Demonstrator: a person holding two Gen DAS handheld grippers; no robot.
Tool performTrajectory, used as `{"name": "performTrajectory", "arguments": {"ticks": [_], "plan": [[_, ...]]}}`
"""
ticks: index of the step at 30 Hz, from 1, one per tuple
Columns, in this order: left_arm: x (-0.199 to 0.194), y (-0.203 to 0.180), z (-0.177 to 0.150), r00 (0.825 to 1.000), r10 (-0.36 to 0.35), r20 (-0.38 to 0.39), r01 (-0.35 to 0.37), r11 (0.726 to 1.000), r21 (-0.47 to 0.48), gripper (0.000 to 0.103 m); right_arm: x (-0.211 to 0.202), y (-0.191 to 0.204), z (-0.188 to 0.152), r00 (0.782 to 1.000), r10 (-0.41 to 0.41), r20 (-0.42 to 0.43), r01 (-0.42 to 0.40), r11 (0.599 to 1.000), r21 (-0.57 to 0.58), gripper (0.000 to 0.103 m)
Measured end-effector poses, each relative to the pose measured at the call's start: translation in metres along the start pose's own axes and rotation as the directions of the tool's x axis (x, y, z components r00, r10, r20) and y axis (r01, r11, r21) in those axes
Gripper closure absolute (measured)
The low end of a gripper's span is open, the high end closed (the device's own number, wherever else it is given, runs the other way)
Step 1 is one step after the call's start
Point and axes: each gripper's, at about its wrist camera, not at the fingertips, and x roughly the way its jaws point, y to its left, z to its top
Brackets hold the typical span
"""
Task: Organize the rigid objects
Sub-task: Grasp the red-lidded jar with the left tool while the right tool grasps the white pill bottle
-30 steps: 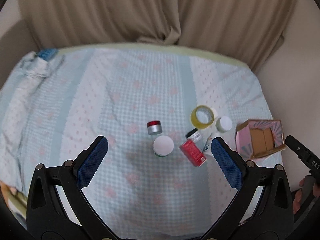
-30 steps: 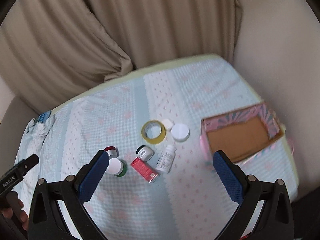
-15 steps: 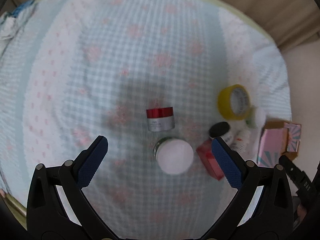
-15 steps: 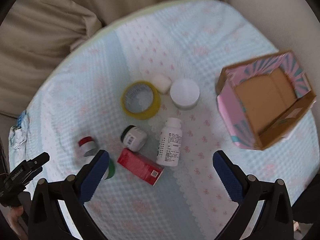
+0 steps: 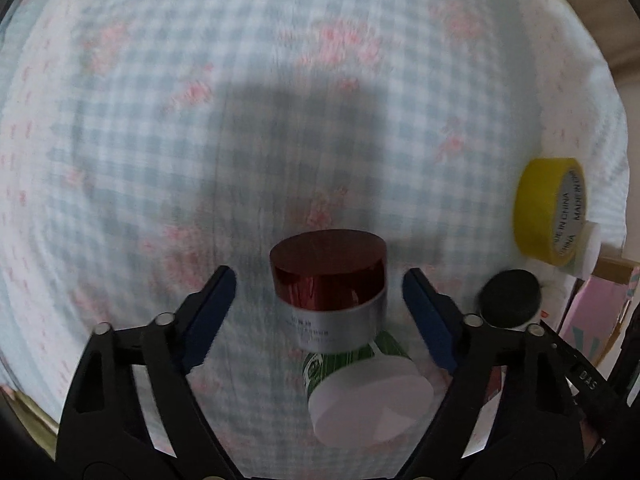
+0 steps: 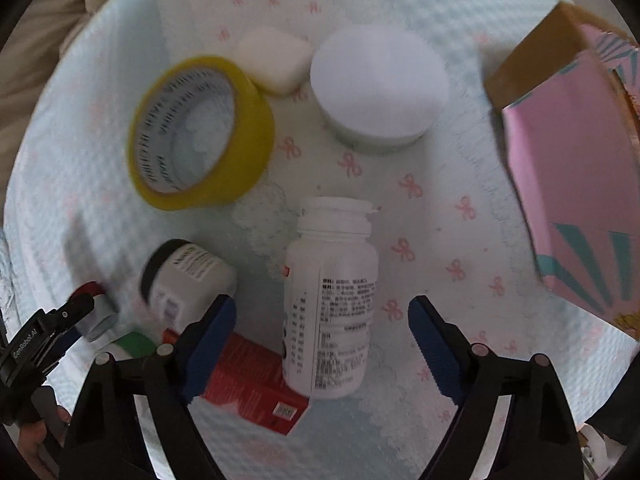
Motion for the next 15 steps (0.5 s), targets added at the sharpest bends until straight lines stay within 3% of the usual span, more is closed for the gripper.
{"name": "performTrajectory", "arguments": {"ticks": [1, 5, 7, 8, 15], "plan": [[0.004, 0.0, 0.001, 1.0, -0.004, -0.008, 0.004, 1.0, -0.003, 0.031, 0.003, 0.0, 0.001, 1.0, 0.0, -0.008, 0.001, 1.0, 0.002, 0.029], [0.016, -0.002, 0.004, 1.0, -0.004, -0.012, 0.003, 1.0, -0.012, 0.038, 0.014, -0.001, 0.002, 0.999, -0.017, -0.051, 0.017, 1.0, 0.01, 0.042], [0.019, -0.002, 0.005, 1.0, -0.024, -0.002, 0.024, 1.0, -0.018, 0.045, 0.017, -0.003, 0.001, 0.998, -0.006, -0.064, 0.008, 1.0, 0.019, 0.055], [0.018, -0.002, 0.006, 1.0, -0.025, 0.004, 0.026, 1.0, -0.014, 0.05, 0.018, -0.004, 0.0, 0.997, -0.011, -0.07, 0.013, 1.0, 0.021, 0.056], [0.007, -0.002, 0.006, 1.0, -0.012, 0.024, 0.012, 1.0, 0.014, 0.05, 0.015, -0.004, -0.006, 0.999, -0.005, -0.051, 0.005, 1.0, 0.015, 0.056]]}}
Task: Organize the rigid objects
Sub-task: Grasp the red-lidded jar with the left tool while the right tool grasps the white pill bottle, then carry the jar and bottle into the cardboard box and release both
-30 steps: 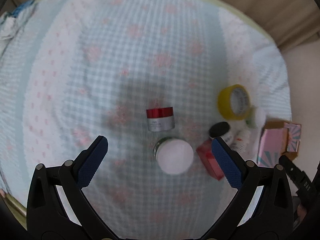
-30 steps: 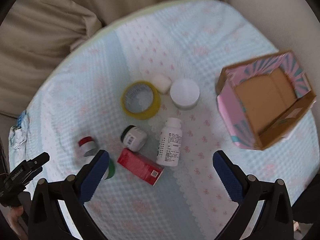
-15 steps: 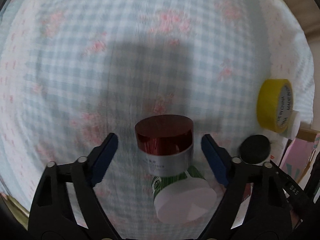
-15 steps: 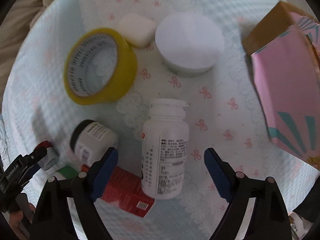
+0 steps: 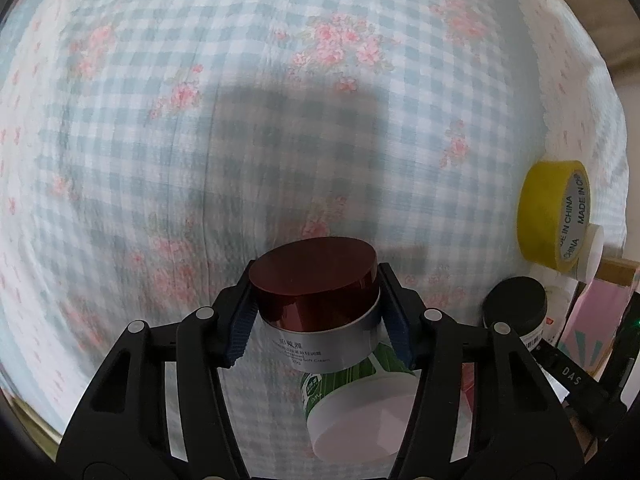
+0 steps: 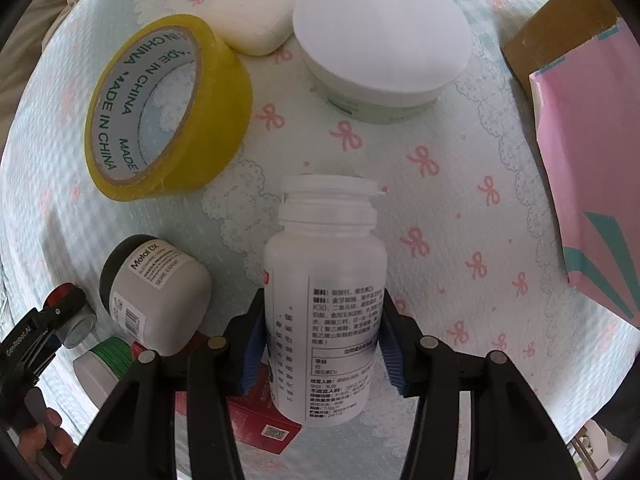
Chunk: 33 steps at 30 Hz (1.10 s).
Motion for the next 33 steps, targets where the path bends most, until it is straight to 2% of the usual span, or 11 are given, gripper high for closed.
{"name": "performTrajectory", "arguments": {"ticks": [2, 3, 10, 14, 17, 20, 25, 28, 33], "plan": [[-0.005, 0.002, -0.003, 1.0, -0.005, 0.013, 0.005, 1.0, 0.006, 0.051, 0.005, 0.0, -0.002, 1.0, 0.005, 0.009, -0.005, 1.0, -0.002, 0.057], [-0.015, 0.0, -0.011, 1.0, -0.006, 0.022, 0.006, 1.0, 0.01, 0.051, 0.0, -0.001, -0.004, 1.0, 0.008, 0.017, -0.008, 1.0, -0.004, 0.057], [-0.058, -0.012, -0.018, 0.995, -0.031, 0.094, 0.025, 0.997, 0.068, 0.051, -0.038, -0.007, -0.019, 0.997, 0.033, 0.066, -0.033, 0.999, -0.006, 0.057], [-0.096, -0.023, -0.019, 0.99, -0.052, 0.132, 0.038, 0.993, 0.108, 0.051, -0.071, -0.01, -0.038, 0.991, 0.063, 0.117, -0.062, 0.998, -0.011, 0.057], [-0.129, -0.03, -0.039, 0.983, -0.078, 0.169, 0.05, 0.986, 0.162, 0.051, -0.102, -0.012, -0.049, 0.983, 0.092, 0.157, -0.09, 0.996, -0.018, 0.057], [-0.166, -0.042, -0.066, 0.972, -0.106, 0.21, 0.059, 0.974, 0.219, 0.051, -0.145, -0.023, -0.062, 0.971, 0.126, 0.203, -0.123, 0.992, -0.029, 0.057], [-0.218, -0.073, -0.092, 0.948, -0.163, 0.275, 0.078, 0.952, 0.297, 0.051, -0.22, -0.041, -0.078, 0.942, 0.204, 0.264, -0.202, 0.979, -0.035, 0.057], [-0.241, -0.099, -0.105, 0.936, -0.193, 0.295, 0.088, 0.939, 0.333, 0.051, -0.246, -0.045, -0.088, 0.927, 0.232, 0.296, -0.23, 0.972, -0.041, 0.057], [-0.264, -0.154, -0.129, 0.918, -0.227, 0.326, 0.097, 0.924, 0.369, 0.051, -0.285, -0.088, -0.087, 0.891, 0.266, 0.368, -0.269, 0.962, -0.045, 0.057]]}}
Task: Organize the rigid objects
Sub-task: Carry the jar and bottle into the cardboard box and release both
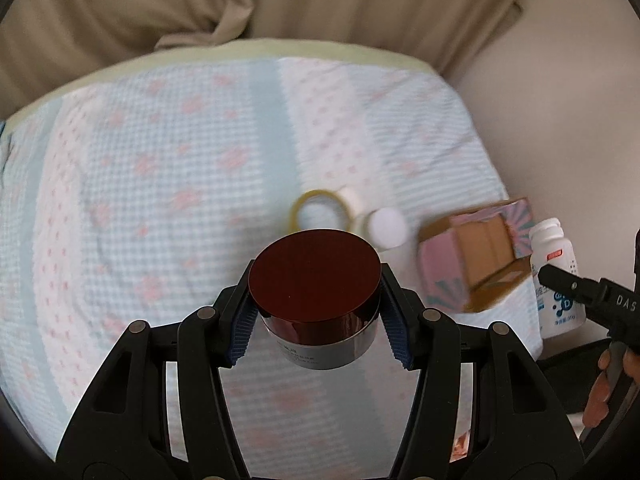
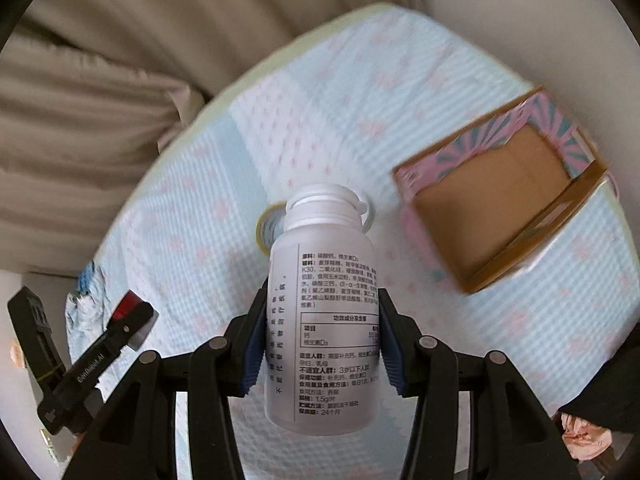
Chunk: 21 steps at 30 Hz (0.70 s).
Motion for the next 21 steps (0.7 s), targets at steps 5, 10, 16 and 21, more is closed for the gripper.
{"name": "performTrajectory", "arguments": {"ticks": [5, 10, 16, 21], "plan": [[0.003, -0.08, 0.002, 0.999, -0.01, 0.036, 0.01, 1.0, -0.005, 0.051, -0.037, -0.059, 0.031, 0.999, 0.011, 0.05, -0.011, 1.0, 0.0, 0.057], [0.037, -0.155, 0.001, 1.0, -0.014, 0.023, 0.015, 0.999, -0.039, 0.051, -0.042, -0.13, 0.067, 0.999, 0.006, 0.047, -0.005, 1.0, -0.022, 0.057], [0.098, -0.239, 0.0, 0.999, -0.028, -0.035, 0.026, 0.999, -0.041, 0.051, -0.021, -0.211, 0.107, 1.0, -0.006, -0.015, 0.006, 1.0, -0.013, 0.057], [0.159, -0.292, 0.0, 0.995, -0.019, -0.1, 0.017, 1.0, -0.017, 0.051, 0.013, -0.26, 0.134, 0.997, -0.015, -0.08, 0.014, 1.0, -0.011, 0.057]]}}
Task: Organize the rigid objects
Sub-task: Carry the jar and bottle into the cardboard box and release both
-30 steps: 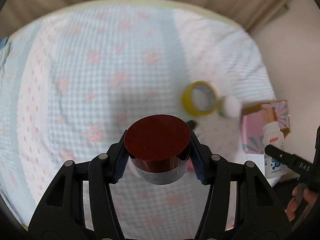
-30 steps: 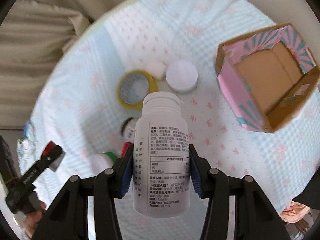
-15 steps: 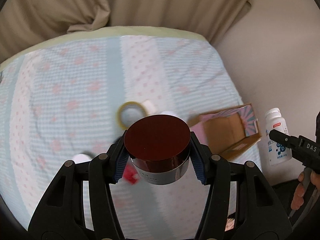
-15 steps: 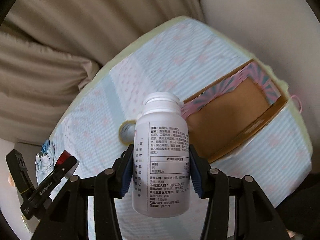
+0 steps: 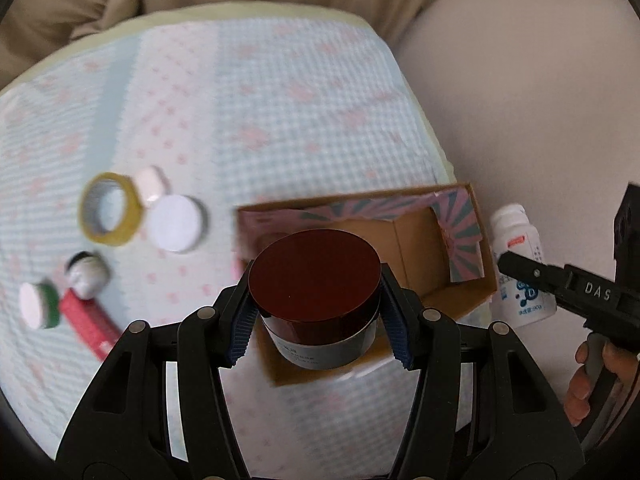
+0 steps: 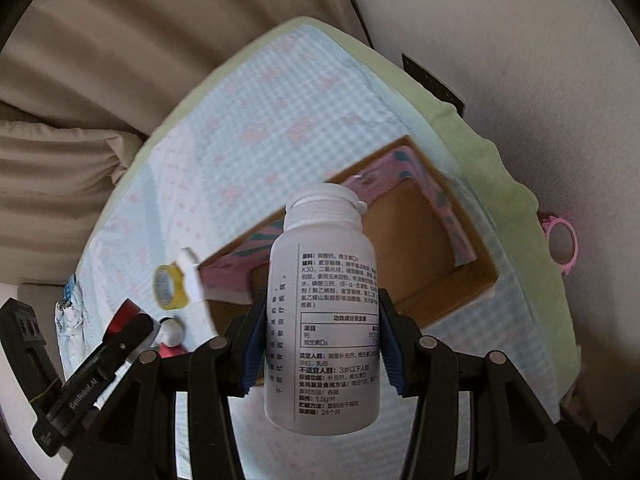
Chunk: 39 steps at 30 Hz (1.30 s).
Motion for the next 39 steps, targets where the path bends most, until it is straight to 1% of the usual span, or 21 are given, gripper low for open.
{"name": "performTrajectory", "arguments": {"ticks": [5, 7, 10, 12, 16, 19, 20, 21, 22, 23, 24, 25, 26, 28, 31, 35, 39], "plan": [[0.063, -0.027, 0.002, 0.997, 0.029, -0.075, -0.026, 0.999, 0.034, 0.051, 0.04, -0.032, 0.025, 0.998, 0.02, -0.06, -0.019, 1.0, 0.02, 0.057], [0.092, -0.035, 0.001, 0.992, 0.041, -0.117, -0.036, 0.998, 0.042, 0.051, 0.058, -0.041, 0.032, 0.996, 0.026, -0.084, -0.024, 0.999, 0.027, 0.057], [0.125, -0.038, -0.003, 0.984, 0.062, -0.168, -0.053, 0.997, 0.052, 0.051, 0.083, -0.05, 0.037, 0.993, 0.034, -0.116, -0.031, 0.999, 0.025, 0.057], [0.144, -0.038, -0.006, 0.977, 0.074, -0.201, -0.064, 0.997, 0.051, 0.051, 0.099, -0.053, 0.037, 0.99, 0.034, -0.137, -0.033, 0.999, 0.012, 0.057], [0.161, -0.037, -0.009, 0.968, 0.099, -0.229, -0.088, 0.995, 0.056, 0.052, 0.116, -0.058, 0.036, 0.988, 0.029, -0.153, -0.031, 0.999, -0.009, 0.057], [0.161, -0.039, -0.008, 0.968, 0.102, -0.23, -0.09, 0.994, 0.064, 0.051, 0.121, -0.059, 0.037, 0.987, 0.029, -0.156, -0.032, 0.999, -0.017, 0.057], [0.159, -0.04, -0.007, 0.97, 0.105, -0.221, -0.092, 0.993, 0.069, 0.05, 0.122, -0.059, 0.038, 0.987, 0.029, -0.156, -0.032, 0.999, -0.016, 0.057], [0.154, -0.043, -0.005, 0.972, 0.119, -0.202, -0.104, 0.991, 0.083, 0.046, 0.123, -0.058, 0.039, 0.988, 0.033, -0.153, -0.037, 0.999, -0.023, 0.057], [0.149, -0.046, -0.003, 0.973, 0.144, -0.182, -0.127, 0.987, 0.1, 0.022, 0.123, -0.057, 0.04, 0.989, 0.031, -0.143, -0.036, 0.999, -0.029, 0.057], [0.145, -0.047, -0.001, 0.973, 0.16, -0.167, -0.143, 0.984, 0.11, 0.001, 0.121, -0.055, 0.04, 0.992, 0.025, -0.122, -0.03, 0.999, -0.044, 0.055], [0.14, -0.047, 0.0, 0.975, 0.165, -0.151, -0.148, 0.982, 0.118, 0.0, 0.118, -0.054, 0.039, 0.994, 0.019, -0.104, -0.024, 0.999, -0.043, 0.042], [0.136, -0.046, 0.0, 0.976, 0.162, -0.145, -0.144, 0.982, 0.124, 0.0, 0.116, -0.056, 0.039, 0.995, 0.018, -0.095, -0.021, 0.999, -0.032, 0.002], [0.132, -0.043, 0.001, 0.976, 0.161, -0.148, -0.143, 0.982, 0.126, 0.0, 0.116, -0.056, 0.039, 0.994, 0.019, -0.11, -0.022, 0.999, -0.024, 0.0], [0.127, -0.038, 0.001, 0.974, 0.169, -0.15, -0.151, 0.981, 0.125, 0.0, 0.111, -0.058, 0.037, 0.994, 0.044, -0.102, -0.047, 0.999, -0.022, 0.0], [0.119, -0.028, -0.001, 0.976, 0.159, -0.15, -0.145, 0.985, 0.098, 0.0, 0.103, -0.064, 0.029, 0.997, 0.044, -0.057, -0.045, 0.999, -0.016, 0.0], [0.101, -0.02, -0.006, 0.978, 0.158, -0.136, -0.149, 0.986, 0.077, 0.0, 0.1, -0.066, 0.023, 0.998, 0.035, -0.059, -0.036, 0.999, -0.012, 0.0], [0.082, -0.019, -0.01, 0.98, 0.162, -0.112, -0.153, 0.984, 0.087, 0.0, 0.088, -0.065, 0.021, 0.999, 0.026, -0.037, -0.027, 0.999, -0.026, 0.0]]}}
